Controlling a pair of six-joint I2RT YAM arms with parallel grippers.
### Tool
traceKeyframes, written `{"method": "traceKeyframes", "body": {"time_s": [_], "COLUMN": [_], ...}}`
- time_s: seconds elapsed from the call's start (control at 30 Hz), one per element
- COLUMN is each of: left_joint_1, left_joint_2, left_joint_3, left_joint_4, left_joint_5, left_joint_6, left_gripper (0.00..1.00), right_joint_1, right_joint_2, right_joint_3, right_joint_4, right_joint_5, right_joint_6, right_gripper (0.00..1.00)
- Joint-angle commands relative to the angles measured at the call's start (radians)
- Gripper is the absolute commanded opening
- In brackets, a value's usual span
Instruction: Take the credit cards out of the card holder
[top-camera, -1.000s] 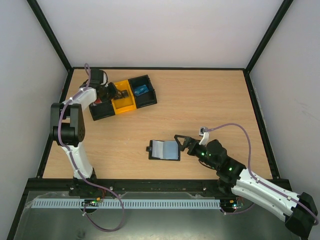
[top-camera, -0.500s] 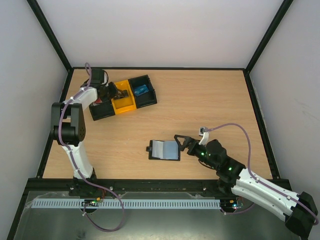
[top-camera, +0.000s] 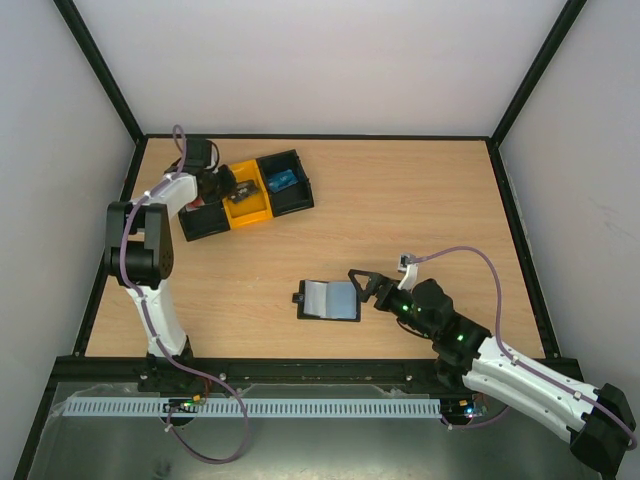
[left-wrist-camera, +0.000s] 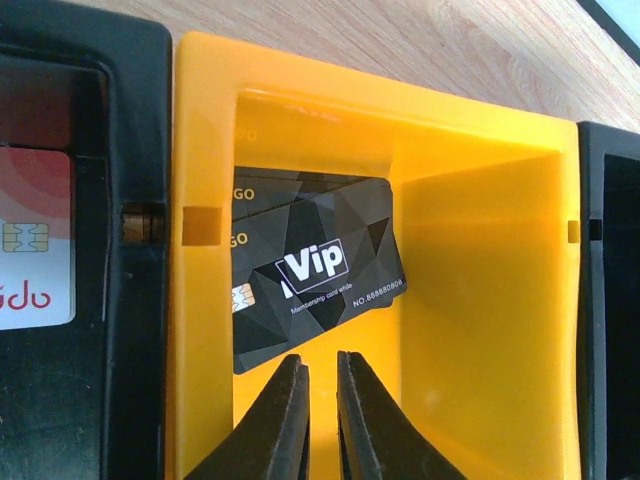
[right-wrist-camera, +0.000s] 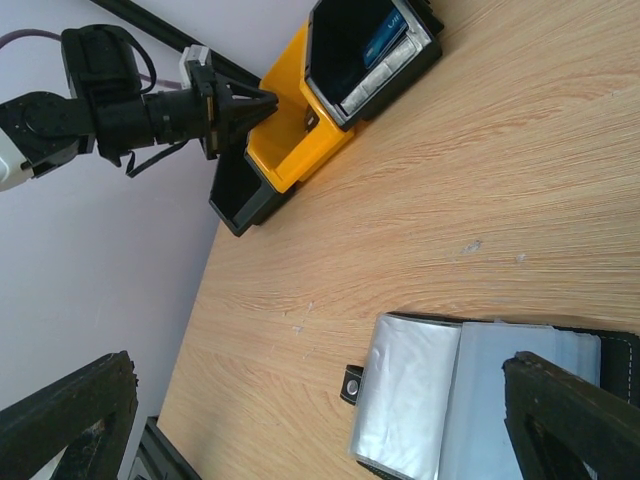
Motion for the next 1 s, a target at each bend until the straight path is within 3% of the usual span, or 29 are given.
{"method": "traceKeyframes", "body": {"time_s": [0.0, 0.13, 0.37, 0.5, 0.97], "left_joint_1": [-0.002, -0.003, -0.013, -0.019, -0.064], "left_joint_2": [0.018, 0.010, -0.069, -0.153, -0.527], "left_joint_3": [0.038, 0.035, 0.026, 0.003, -0.166], "left_joint_4": [-0.031, -0.036, -0.055, -0.037, -0.082], "left_joint_5": [-0.029, -0.031, -0.030, 0.001, 0.101], "left_joint_6": [0.015, 0.013, 0.007, 0.014, 0.074], "left_gripper": [0.15, 0.28, 0.61, 0.97, 1.00], "right_joint_1": [0.001, 0.001, 0.000, 0.001, 0.000], "right_joint_2": [0.001, 0.003, 0.004, 0.003, -0.003], "right_joint_3": [0.025, 0.028, 0.038, 0.071, 0.157], "right_joint_4": [0.028, 0.026, -0.007, -0.071, -0.296], "right_joint_5": [0.016, 0.016, 0.012, 0.050, 0.195], "right_joint_6": [-0.002, -0.002, -0.011, -0.043, -0.078], "right_gripper": [0.98, 0.98, 0.98, 0.98, 0.98]}}
